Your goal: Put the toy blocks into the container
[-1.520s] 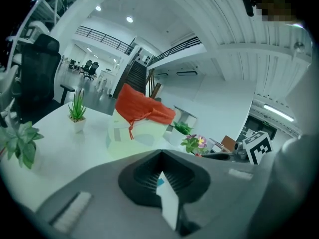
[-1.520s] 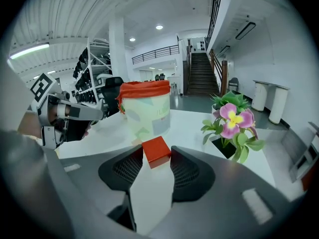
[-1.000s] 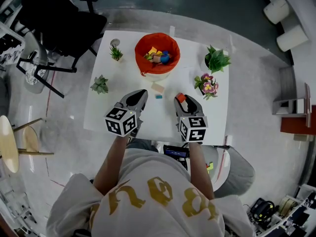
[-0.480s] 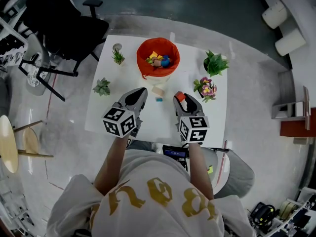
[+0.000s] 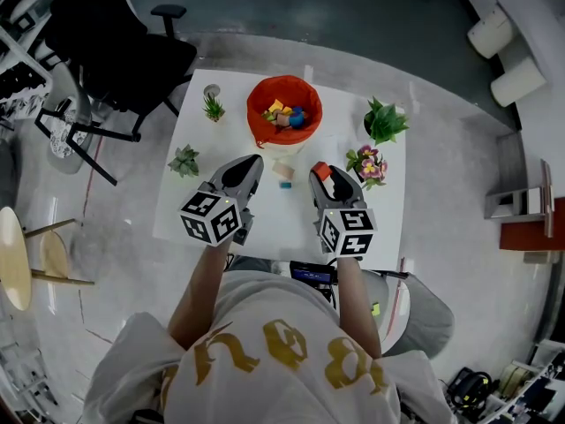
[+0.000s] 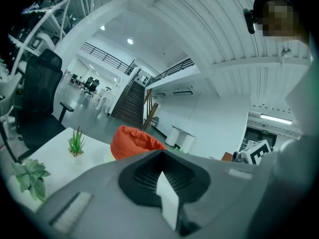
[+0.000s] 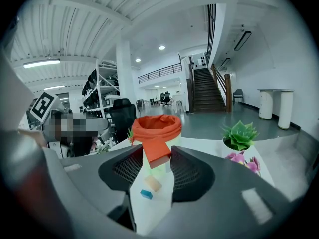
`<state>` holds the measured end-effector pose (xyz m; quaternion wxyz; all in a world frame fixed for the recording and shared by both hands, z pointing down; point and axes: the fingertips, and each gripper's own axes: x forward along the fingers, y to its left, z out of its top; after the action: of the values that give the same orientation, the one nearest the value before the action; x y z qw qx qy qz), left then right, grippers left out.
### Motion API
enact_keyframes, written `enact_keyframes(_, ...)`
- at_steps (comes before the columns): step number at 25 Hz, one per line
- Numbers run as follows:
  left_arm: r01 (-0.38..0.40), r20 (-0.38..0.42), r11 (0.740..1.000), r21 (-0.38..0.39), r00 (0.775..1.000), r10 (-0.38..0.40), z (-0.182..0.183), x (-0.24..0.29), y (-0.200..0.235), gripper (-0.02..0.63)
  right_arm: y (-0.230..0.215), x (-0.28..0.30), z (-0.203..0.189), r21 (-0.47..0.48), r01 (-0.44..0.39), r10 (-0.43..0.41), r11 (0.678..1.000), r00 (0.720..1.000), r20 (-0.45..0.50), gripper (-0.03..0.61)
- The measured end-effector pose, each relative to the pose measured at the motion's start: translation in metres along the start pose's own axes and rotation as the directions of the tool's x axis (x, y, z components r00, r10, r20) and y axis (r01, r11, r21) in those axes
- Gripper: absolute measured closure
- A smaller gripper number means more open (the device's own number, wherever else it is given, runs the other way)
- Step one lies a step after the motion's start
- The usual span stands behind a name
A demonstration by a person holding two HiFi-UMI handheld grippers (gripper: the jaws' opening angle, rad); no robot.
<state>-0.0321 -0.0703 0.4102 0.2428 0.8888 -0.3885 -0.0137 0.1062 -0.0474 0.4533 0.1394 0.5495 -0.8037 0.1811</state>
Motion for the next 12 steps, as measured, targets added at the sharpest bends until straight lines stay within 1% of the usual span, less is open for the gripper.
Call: enact_keyframes(12, -0.023, 0.015, 1.000, -0.017, 1.000, 0.023, 0.014, 0.003, 0.017, 0.614, -0.003, 0.015, 0.023, 0.001, -0.011, 0.011, 1.000, 1.000, 0.027, 0.374)
